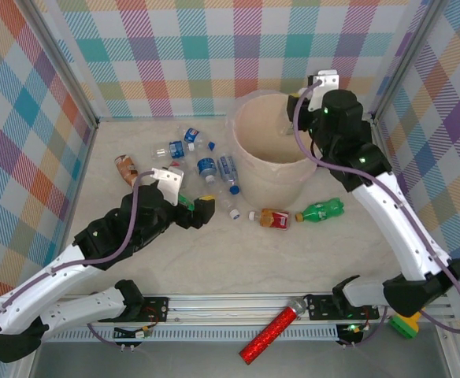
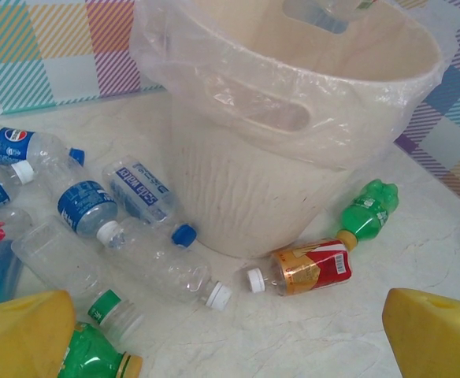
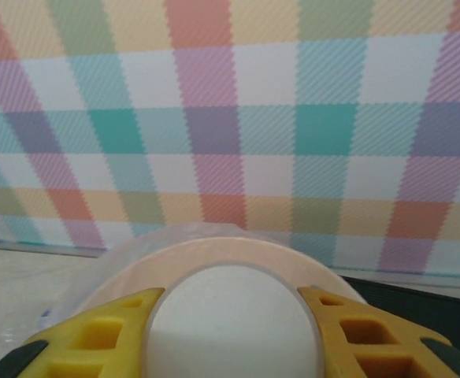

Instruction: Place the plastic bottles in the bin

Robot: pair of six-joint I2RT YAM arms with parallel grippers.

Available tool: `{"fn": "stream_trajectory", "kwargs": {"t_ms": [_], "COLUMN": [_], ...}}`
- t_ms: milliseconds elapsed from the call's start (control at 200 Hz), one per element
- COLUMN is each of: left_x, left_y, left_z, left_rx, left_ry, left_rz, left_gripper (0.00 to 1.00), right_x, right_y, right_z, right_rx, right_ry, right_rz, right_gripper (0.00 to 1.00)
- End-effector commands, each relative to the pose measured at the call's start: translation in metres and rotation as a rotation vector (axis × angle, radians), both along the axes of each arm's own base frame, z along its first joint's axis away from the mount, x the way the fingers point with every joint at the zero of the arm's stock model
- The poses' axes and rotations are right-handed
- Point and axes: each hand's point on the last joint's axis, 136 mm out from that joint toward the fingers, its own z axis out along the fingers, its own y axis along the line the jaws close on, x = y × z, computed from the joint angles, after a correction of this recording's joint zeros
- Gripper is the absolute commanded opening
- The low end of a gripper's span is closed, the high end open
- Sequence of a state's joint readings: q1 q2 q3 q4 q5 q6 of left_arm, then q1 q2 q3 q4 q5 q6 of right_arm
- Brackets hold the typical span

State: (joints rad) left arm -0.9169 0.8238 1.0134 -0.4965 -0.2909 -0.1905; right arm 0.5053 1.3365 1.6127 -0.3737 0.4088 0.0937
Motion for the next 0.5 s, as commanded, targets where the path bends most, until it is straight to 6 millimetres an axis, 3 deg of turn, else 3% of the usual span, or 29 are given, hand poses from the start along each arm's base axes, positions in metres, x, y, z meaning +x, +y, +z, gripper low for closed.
{"fn": "stream_trajectory", "kwargs": {"t_ms": [0,195,295,355,495], "left_x": [-0.003,-0.005,-0.004,-0.005,-0.001], "left_y": [0.006,0.013,0.019,0.021,0.030], "left_z": [-0.004,-0.017,-0.024,-0.028,-0.033], "left_rx": [-0.010,0.010,0.026,0.041,0.060], "left_ry": [-0.001,0.014,0.023,0.030,0.031], "left_rz": [0.017,0.040,0.062,0.070,0.121], "left_gripper": [1.00,1.00,1.00,1.00,1.00], "right_x": [0.019,0.050,0.059,0.061,0.060], "right_y": [0.004,0.022,0.029,0.030,0.034], "right_z": [0.011,-0.024,-0.038,-0.043,-0.047], "right_rx": [-0.002,-0.058,-0.068,-0.070,-0.063], "right_ry": [-0.045,0.061,0.102,0.117,0.150], "right_rz": [-0.011,0.005,0.014,0.012,0.030], "right_gripper": [0.31,0.40,0.49,0.59,1.00]}}
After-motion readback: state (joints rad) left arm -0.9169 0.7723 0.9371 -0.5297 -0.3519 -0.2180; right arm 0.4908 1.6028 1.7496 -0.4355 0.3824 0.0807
